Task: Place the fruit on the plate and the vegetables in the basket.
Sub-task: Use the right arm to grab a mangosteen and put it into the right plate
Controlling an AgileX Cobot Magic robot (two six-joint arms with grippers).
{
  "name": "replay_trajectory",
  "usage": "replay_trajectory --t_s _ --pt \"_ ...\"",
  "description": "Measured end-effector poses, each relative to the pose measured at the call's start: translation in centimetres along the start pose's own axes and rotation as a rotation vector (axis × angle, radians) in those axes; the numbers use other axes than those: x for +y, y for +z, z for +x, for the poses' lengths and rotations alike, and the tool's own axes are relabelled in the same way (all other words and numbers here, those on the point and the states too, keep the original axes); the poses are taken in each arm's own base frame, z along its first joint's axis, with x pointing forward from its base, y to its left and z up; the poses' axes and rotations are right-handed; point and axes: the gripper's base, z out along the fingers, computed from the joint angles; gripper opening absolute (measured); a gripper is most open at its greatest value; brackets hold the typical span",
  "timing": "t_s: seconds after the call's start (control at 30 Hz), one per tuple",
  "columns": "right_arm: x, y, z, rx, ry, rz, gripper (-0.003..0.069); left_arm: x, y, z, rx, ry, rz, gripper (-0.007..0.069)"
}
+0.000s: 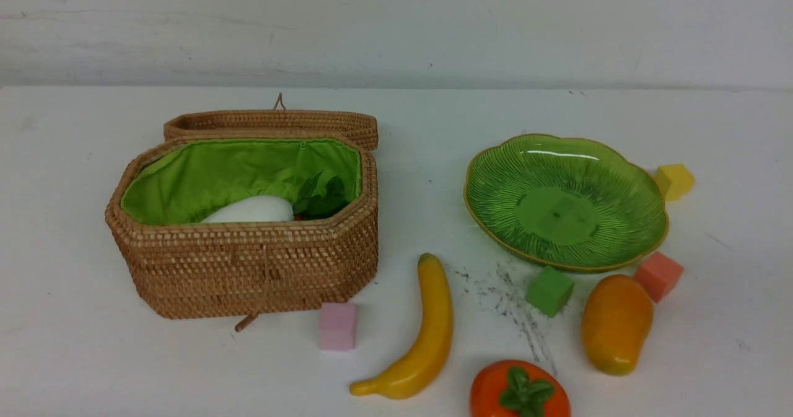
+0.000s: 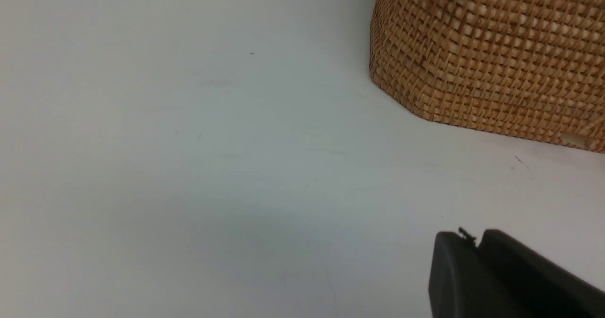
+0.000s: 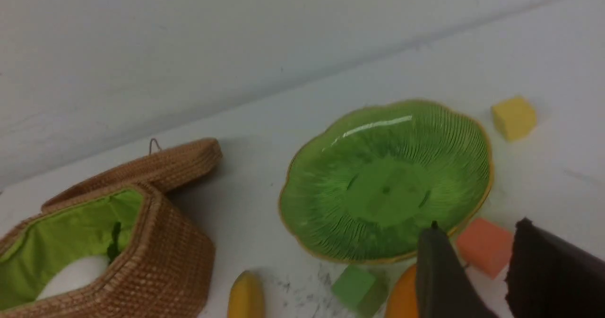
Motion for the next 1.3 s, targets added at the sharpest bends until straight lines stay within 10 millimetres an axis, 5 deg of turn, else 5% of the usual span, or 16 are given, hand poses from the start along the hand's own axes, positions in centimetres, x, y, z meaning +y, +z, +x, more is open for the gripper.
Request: replay_trajectory --t_s 0.37,0.7,0.9,1.07,1.3 --pt "-1.2 3.2 3.1 0.498 -0.132 0.067 0.0246 0.0 0.0 0.0 0.0 0.0 0.0 0.0067" --pt "-6.0 2.8 -2.8 0.389 -0.009 0.642 0.0278 0.0 0.0 0.0 0.0 0.0 0.0 0.0072" --pt "-10.2 5.7 -3.9 0.481 0.187 0.813 0.0398 0.0 0.0 0.0 0.0 0.0 0.0 0.0078" --pt "-14.8 8.6 -5.1 0.534 0.321 0.887 0.0622 0.0 0.0 0.0 -0.001 0.011 -0.004 0.0083" --pt "-18.6 12.9 -5.6 0.569 0.372 0.873 0.0675 0.2 0.0 -0.1 -0.006 0.042 -0.017 0.009"
